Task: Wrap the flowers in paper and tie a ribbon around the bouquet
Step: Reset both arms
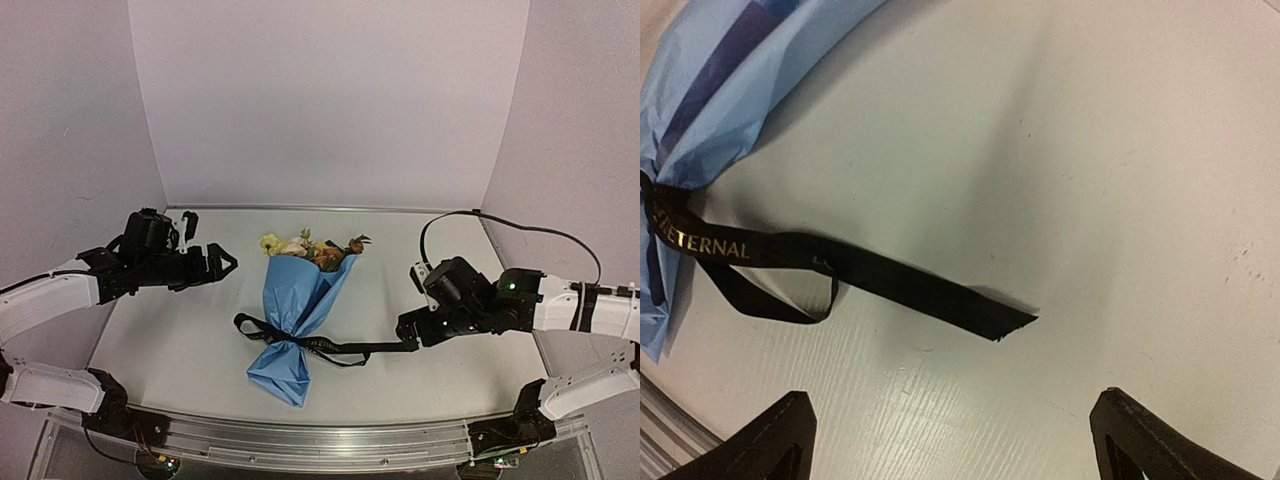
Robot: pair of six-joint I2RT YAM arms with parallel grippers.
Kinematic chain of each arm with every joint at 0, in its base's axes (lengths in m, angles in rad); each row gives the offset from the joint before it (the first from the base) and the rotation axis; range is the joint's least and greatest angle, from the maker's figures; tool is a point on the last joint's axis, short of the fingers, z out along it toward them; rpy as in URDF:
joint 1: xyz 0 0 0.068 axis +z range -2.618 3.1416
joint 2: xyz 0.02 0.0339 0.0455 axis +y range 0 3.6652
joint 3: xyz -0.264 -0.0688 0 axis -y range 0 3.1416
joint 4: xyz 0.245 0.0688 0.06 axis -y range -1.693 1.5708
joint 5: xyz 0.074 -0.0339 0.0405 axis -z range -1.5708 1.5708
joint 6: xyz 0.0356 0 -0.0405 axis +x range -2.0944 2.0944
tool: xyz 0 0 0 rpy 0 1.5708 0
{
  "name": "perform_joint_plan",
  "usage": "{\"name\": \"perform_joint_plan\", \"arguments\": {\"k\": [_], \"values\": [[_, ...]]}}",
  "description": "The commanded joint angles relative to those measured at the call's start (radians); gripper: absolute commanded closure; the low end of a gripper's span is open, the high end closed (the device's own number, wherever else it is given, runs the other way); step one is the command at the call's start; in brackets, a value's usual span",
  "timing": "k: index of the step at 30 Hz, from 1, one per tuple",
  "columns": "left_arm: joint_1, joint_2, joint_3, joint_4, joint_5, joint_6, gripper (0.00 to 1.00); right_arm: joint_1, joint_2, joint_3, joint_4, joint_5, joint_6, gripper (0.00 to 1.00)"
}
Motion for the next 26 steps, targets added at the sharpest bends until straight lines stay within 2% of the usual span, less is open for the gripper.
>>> {"name": "perform_joint_plan", "arguments": {"k": [1,10,26], "values": [[-0.004,-0.075,0.063,0.040,-0.074,0.055,0.00,-0.006,-0.041,0.048,-0.066,0.082,-0.030,0.02],[-0.003,-0.089,0.099,0.004,-0.171,0.072,0.00,-0.006,-0.056,0.049,-0.066,0.111,-0.029,0.02],[-0.003,-0.108,0.092,0.011,-0.157,0.096,0.00,-0.005,-0.025,0.067,-0.066,0.126,-0.030,0.02]]}}
